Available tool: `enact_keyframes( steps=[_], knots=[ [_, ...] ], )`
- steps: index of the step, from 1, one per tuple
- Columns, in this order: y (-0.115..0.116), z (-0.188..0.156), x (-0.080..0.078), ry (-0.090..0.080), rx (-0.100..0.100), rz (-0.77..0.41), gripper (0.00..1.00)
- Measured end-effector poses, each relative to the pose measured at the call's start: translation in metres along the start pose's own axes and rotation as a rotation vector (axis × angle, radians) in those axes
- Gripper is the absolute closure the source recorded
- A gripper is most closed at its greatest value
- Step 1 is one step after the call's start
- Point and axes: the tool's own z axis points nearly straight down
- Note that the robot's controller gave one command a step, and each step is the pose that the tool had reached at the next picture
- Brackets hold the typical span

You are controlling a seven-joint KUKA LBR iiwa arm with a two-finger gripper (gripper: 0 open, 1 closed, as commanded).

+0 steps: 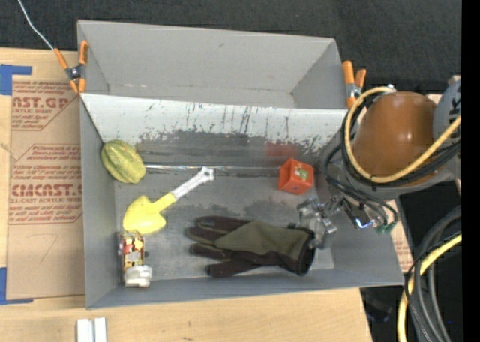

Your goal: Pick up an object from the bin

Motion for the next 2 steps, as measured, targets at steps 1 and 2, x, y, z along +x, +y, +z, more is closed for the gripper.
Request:
enact_keyframes(
  steps=[1, 2],
  knots=[
    [0.013, 0.057, -0.021, 0.011, -0.006, 0.143, 1.00],
    [0.013, 0.096, -0.016, -0.001, -0.001, 0.156, 1.00]
  ],
)
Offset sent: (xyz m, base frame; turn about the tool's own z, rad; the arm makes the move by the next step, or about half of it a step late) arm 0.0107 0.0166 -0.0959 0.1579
